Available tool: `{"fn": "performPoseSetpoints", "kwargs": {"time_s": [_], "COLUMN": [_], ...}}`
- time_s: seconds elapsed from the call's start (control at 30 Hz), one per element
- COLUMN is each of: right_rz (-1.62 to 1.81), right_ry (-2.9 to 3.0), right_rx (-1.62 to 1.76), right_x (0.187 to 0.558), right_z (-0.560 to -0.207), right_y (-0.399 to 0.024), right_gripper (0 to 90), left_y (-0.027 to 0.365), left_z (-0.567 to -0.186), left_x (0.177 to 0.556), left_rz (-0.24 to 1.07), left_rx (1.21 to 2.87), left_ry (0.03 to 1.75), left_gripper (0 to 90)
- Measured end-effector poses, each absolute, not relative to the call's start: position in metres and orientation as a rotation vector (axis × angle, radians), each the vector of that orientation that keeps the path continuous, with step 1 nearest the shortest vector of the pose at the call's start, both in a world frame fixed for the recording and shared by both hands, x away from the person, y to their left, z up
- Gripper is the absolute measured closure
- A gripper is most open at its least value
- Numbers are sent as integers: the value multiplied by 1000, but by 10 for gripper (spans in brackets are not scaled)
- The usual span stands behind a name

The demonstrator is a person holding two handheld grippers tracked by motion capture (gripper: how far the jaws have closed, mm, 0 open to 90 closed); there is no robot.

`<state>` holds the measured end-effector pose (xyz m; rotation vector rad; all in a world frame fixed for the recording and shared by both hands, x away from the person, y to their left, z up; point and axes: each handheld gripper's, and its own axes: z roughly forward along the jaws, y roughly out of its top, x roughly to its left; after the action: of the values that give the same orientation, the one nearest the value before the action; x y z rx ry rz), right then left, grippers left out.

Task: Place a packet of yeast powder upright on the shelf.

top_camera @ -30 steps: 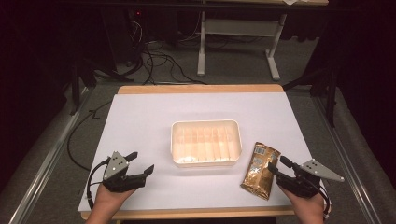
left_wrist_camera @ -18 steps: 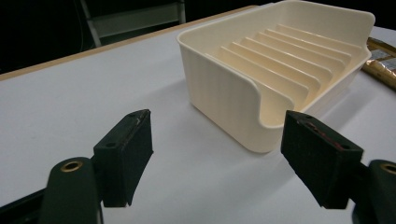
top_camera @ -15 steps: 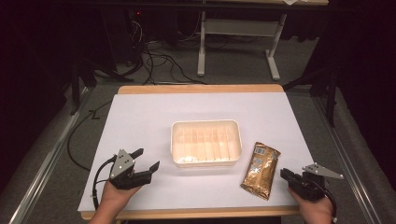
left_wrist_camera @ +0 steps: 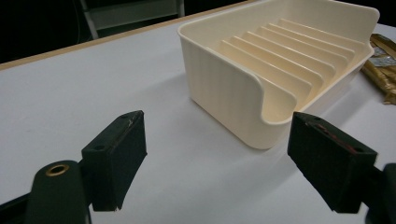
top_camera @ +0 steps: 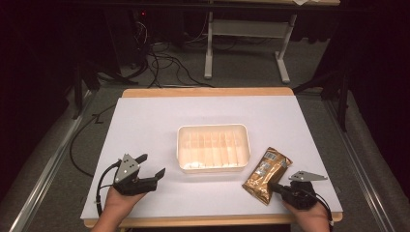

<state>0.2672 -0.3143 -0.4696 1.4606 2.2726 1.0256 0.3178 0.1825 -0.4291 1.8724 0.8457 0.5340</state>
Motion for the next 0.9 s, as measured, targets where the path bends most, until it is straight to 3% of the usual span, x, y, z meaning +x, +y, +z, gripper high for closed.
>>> {"fn": "performPoseSetpoints", "kwargs": {"time_s": [0.27, 0.4, 0.6, 0.63, 0.67, 0.7, 0.9], "right_rz": [1090, 1199, 1295, 1293, 1293, 1306, 1322], "right_ry": [2308, 2232, 2083, 2016, 2016, 1975, 1906], "right_rx": [1407, 1437, 1500, 1552, 1552, 1573, 1611], "right_x": [266, 268, 280, 285, 285, 290, 302], "right_z": [-463, -456, -448, -447, -447, -447, -446], "right_y": [-306, -318, -340, -347, -347, -353, -363], "right_gripper": [888, 830, 702, 607, 607, 552, 441], "left_y": [182, 184, 196, 199, 200, 202, 209], "left_z": [-430, -431, -432, -432, -432, -432, -432], "left_x": [315, 312, 303, 301, 299, 296, 286], "left_rz": [509, 521, 533, 539, 543, 552, 589], "left_rx": [1880, 1897, 1896, 1890, 1888, 1890, 1906], "left_ry": [847, 841, 884, 891, 897, 899, 912], "left_gripper": [206, 214, 215, 216, 216, 215, 216]}}
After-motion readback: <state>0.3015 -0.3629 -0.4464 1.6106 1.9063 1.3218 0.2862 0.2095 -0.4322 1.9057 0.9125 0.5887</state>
